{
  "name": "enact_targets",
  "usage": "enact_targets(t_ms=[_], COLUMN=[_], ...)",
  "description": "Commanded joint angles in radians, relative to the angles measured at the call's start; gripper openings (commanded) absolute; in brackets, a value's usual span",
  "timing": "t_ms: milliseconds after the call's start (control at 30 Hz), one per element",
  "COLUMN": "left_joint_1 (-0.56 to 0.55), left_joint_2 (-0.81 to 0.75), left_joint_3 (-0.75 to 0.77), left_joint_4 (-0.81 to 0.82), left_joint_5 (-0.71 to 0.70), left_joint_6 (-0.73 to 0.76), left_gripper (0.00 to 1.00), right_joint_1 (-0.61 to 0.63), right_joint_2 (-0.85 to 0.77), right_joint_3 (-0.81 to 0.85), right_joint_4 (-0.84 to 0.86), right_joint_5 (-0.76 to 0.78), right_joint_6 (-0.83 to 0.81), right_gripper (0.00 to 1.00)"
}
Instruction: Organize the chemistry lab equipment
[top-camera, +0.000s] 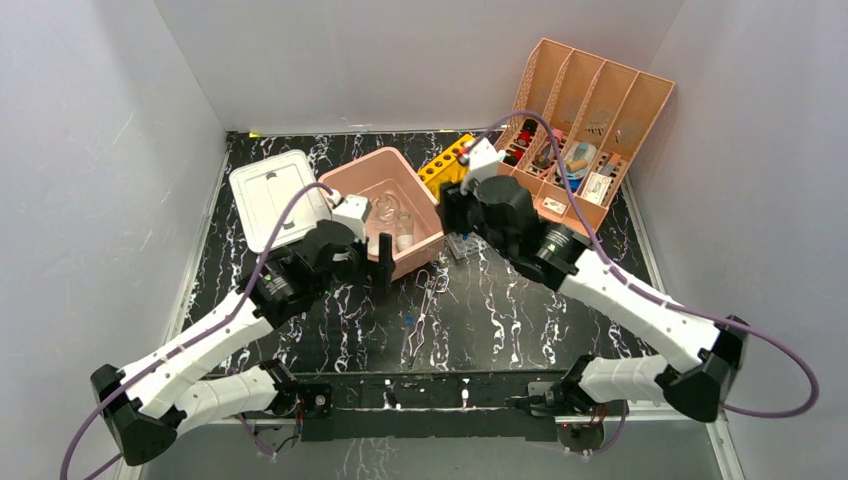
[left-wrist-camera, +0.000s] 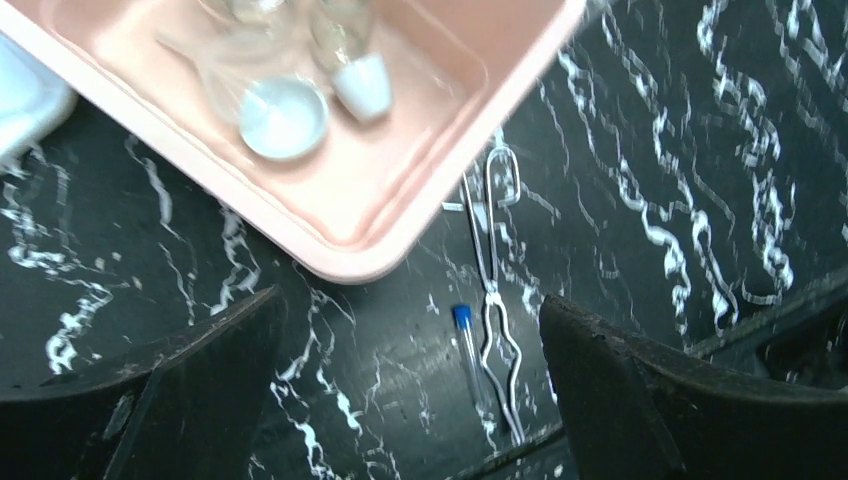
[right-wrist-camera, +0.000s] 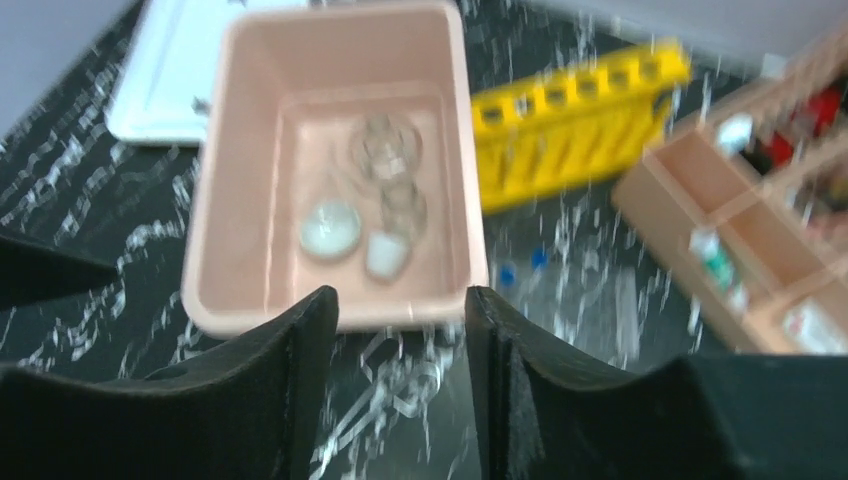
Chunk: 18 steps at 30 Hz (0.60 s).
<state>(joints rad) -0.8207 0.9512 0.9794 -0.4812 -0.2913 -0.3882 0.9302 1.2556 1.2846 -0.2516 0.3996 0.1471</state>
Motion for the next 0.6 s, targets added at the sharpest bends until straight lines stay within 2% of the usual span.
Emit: enact_targets(t_ms=[0,133,300,400,500,567], left_joint_1=[-0.047,-0.101,-0.230,-0.269,-0.273,-0.273], left_joint_2=[-0.028,0.026,0.064,0.069,0.037,-0.001], left_joint_3=[-0.056,-0.114,-0.206,-0.244,-0.267,-0.260], left_joint_4=[0.053,0.055,0.079,0.078,0.056,0.002], left_joint_5=[0.077,0.112,0.048,0.012,-0.031,-0.108], left_joint_6=[-0.026,-0.080,-0.162,-0.209,-0.261,-0.314], left_gripper=[0.94,0.90,0.88,0.88,0.88,0.88], right_joint_1=[-0.014,-0.012,0.060,0.109,0.132,0.150], right_joint_2=[-0.152,-0.238,-0.184,-0.092,0.035,0.142], right_joint_3=[-0.180,-0.371,-0.491,-0.469,-0.389,-0.299], right_joint_4=[-0.153,-0.166,-0.114,-0.111,-0.145,-0.183], right_joint_5=[0.018,-0.074,-0.056,0.012,0.060,0.105], right_joint_6=[0.312,0.431,0.526,0.545,0.543,0.542], right_gripper=[0.57,0.52,0.49,0.51,0.62,0.67])
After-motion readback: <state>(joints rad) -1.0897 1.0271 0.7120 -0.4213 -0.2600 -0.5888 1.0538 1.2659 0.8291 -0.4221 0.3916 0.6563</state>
